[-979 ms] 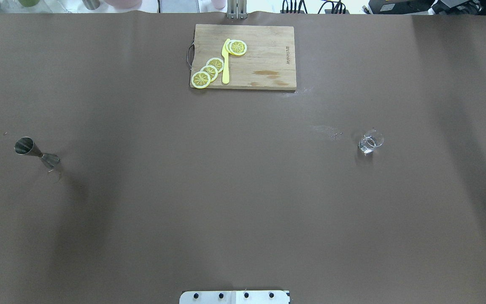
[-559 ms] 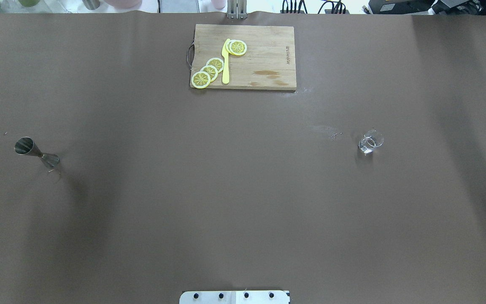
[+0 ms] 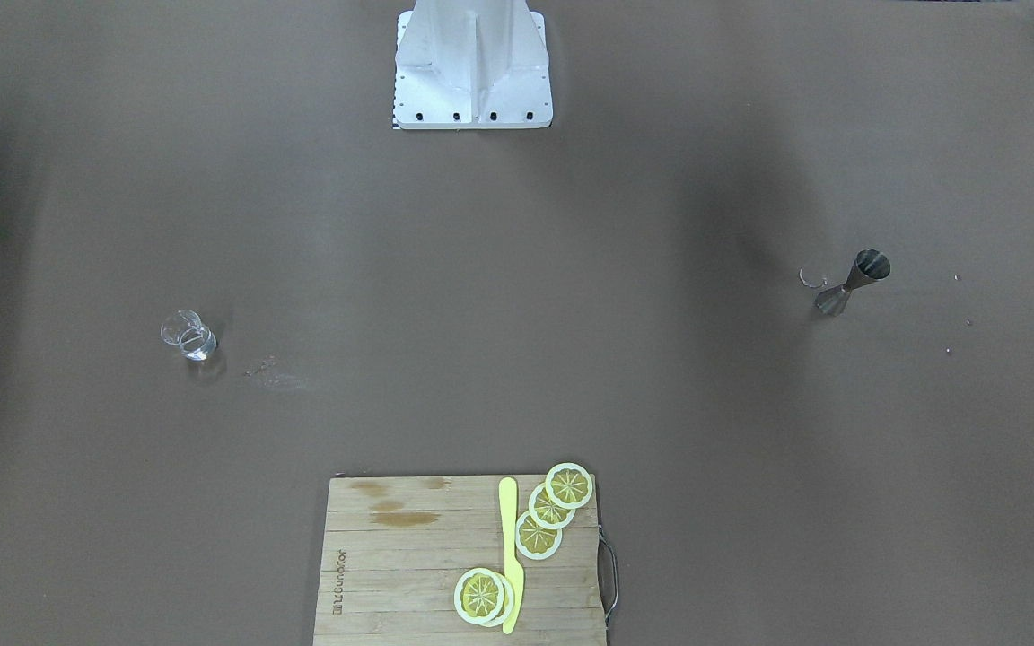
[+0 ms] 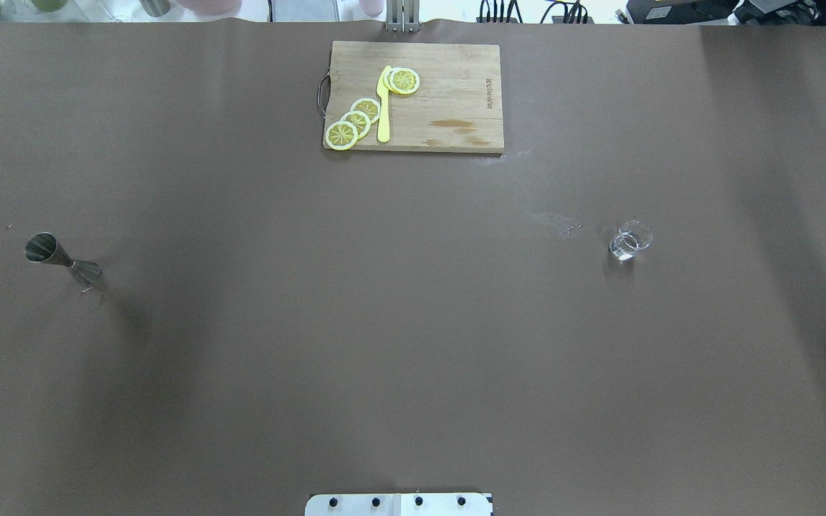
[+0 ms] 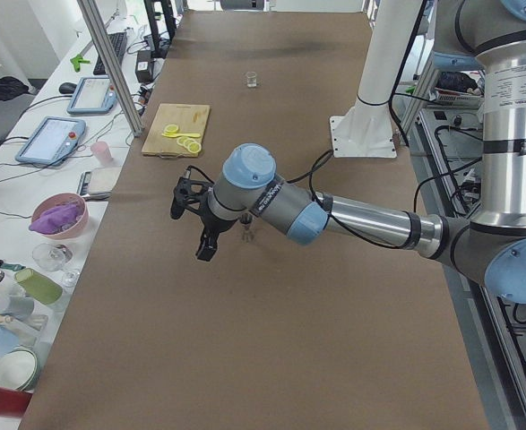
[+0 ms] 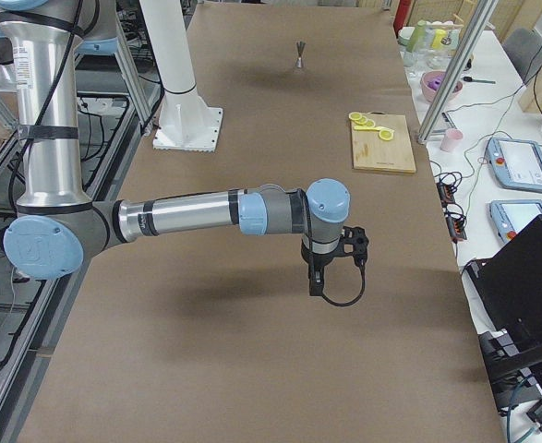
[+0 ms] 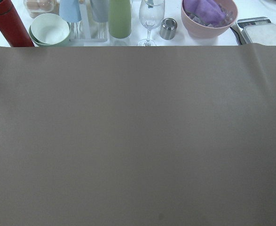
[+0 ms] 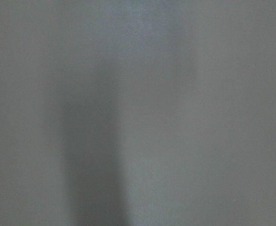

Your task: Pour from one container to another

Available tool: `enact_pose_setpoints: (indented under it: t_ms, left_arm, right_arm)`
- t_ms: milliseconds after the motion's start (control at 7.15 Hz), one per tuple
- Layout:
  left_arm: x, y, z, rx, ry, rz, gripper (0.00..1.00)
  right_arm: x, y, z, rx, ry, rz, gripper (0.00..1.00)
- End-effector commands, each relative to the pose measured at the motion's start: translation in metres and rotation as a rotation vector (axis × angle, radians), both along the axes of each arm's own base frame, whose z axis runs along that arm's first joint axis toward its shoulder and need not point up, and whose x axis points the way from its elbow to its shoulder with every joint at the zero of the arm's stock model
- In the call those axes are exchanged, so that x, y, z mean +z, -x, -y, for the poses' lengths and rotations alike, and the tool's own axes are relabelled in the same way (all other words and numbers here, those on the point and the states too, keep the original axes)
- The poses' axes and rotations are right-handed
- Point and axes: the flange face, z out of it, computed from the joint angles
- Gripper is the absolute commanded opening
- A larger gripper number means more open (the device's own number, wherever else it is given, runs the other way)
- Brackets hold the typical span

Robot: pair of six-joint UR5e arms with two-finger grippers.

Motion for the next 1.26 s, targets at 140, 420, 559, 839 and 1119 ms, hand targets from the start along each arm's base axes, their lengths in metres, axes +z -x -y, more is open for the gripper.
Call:
enact_pose_setpoints:
  t_ms: [140, 420, 559, 839, 1119]
  left_arm:
    - [-0.040, -0.035, -0.013, -0.001, -0.004, -0.015, 0.94]
    - [-0.068, -0.058, -0.032, -0.052, -0.024, 0.032, 0.94]
    - [-0.077, -0.073, -0.041, -0.087, -0.041, 0.052, 0.94]
    - [-0.076, -0.097, -0.047, -0.131, -0.104, 0.068, 0.94]
    - [-0.060, -0.131, -0.068, -0.225, -0.197, 0.075, 0.94]
  right_arm:
    - [0.002, 0.000, -0.002, 0.001, 0.004, -0.001, 1.00]
    - [0.001, 0.000, -0.002, -0.002, 0.001, 0.001, 1.00]
    - [0.001, 0.000, -0.002, -0.001, 0.002, 0.001, 1.00]
    - [0.003, 0.000, -0.002, 0.001, 0.006, -0.001, 1.00]
    - [0.001, 0.000, -0.001, 0.001, 0.003, -0.001, 1.00]
